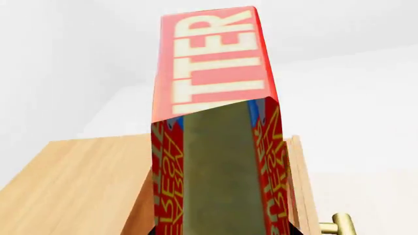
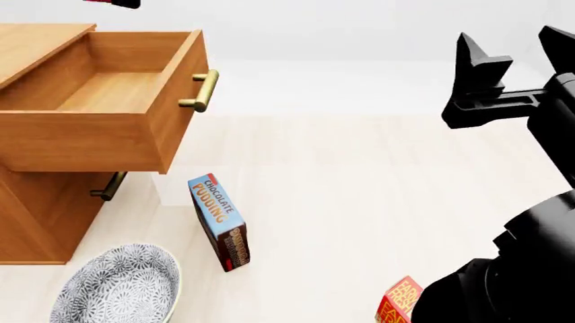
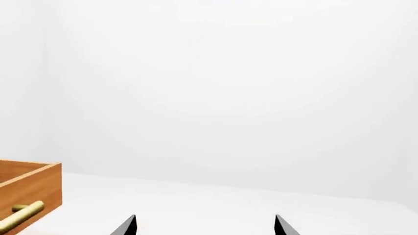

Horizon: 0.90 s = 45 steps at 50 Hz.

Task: Put the butter at the front in the top drawer of the cabinet and close it.

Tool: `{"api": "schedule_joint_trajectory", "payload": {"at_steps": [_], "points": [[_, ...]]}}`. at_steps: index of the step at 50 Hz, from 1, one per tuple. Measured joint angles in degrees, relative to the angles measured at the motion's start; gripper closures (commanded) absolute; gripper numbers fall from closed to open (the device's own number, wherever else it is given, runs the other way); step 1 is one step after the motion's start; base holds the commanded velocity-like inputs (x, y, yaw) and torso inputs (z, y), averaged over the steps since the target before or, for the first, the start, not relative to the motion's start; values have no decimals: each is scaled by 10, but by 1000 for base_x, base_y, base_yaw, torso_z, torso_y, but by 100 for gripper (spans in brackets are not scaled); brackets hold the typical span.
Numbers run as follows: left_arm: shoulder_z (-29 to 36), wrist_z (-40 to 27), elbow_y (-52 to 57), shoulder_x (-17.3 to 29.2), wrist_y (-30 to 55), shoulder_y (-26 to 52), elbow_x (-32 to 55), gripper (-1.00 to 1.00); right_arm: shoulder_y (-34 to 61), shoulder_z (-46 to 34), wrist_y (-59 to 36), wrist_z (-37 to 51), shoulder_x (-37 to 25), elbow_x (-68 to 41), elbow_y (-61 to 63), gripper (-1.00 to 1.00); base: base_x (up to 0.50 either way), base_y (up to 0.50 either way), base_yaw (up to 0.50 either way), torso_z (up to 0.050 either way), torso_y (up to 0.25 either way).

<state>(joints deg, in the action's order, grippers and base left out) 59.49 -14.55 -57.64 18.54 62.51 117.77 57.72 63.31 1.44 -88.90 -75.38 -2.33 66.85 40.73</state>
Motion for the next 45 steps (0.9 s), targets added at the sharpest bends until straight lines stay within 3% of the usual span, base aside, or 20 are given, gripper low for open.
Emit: {"api": "schedule_joint_trajectory", "payload": {"at_steps": [4,10,22,32,45], "points": [[-61,31,-59,-22,19,6,-82,100,-2,2,-1,-24,2,24,4,-100,0,0,0,0,0],[-214,54,-115,-45,50,2,-247,100,-6,5,0,-59,5,57,8,-100,0,0,0,0,2],[-459,36,-166,-68,87,-19,-463,100,-21,11,2,-99,9,88,19,-100,0,0,0,1,1],[-561,13,-174,-79,101,-39,-530,100,-36,9,3,-107,11,91,28,-100,0,0,0,1,1],[-616,-17,-174,-85,103,-63,-561,100,-56,5,3,-116,11,96,39,-100,0,0,0,0,1]]}}
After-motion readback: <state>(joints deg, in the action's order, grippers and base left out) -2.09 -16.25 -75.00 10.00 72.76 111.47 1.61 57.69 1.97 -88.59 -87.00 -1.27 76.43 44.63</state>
